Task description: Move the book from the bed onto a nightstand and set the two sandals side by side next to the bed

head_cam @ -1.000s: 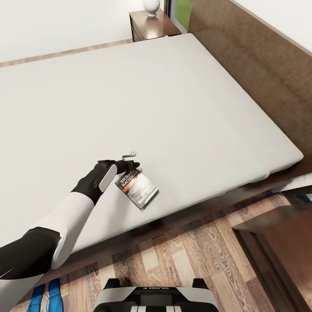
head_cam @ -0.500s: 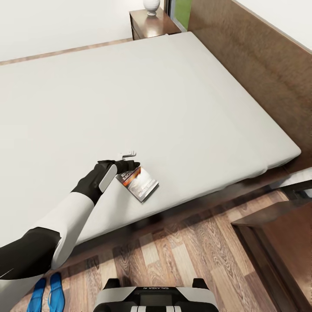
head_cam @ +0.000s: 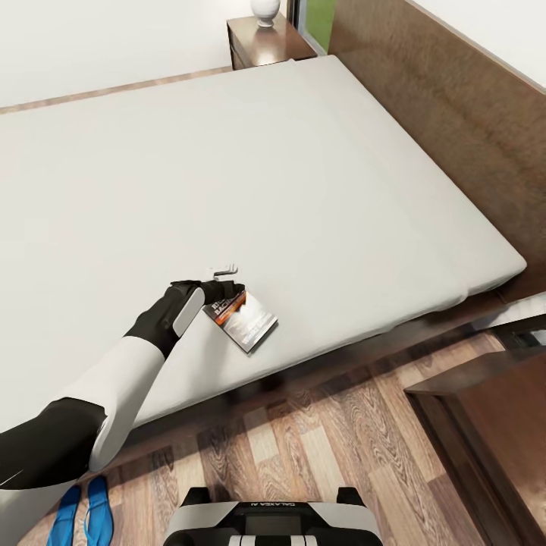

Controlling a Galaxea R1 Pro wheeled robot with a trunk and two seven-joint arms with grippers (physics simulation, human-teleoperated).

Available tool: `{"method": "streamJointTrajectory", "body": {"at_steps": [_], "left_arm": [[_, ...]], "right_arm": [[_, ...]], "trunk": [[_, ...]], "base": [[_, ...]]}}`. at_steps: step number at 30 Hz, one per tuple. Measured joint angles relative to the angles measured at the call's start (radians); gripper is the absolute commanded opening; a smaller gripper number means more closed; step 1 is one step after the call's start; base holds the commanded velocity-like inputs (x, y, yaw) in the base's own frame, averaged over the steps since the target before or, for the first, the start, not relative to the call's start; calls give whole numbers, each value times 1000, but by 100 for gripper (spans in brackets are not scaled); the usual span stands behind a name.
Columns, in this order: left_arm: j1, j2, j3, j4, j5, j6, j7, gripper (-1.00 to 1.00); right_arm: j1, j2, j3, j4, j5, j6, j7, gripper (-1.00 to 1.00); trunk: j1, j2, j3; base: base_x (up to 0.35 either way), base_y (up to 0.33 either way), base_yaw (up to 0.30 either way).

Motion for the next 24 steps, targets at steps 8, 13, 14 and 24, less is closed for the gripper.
{"method": "streamJointTrajectory", "body": {"at_steps": [8, 13, 14, 24], "left_arm": [[0, 0, 0, 0, 0, 0, 0, 100], [0, -1, -1, -1, 0, 0, 1, 100], [0, -1, -1, -1, 0, 0, 1, 100], [0, -1, -1, 3, -4, -10, 4, 100]], "right_arm": [[0, 0, 0, 0, 1, 0, 0, 100], [0, 0, 0, 0, 1, 0, 0, 100], [0, 0, 0, 0, 1, 0, 0, 100], [0, 0, -1, 0, 1, 0, 0, 100]], "trunk": [[0, 0, 0], [0, 0, 0], [0, 0, 0], [0, 0, 0]], "base": [[-19, 0, 0], [-55, 0, 0], [-31, 0, 0], [-14, 0, 0]]}}
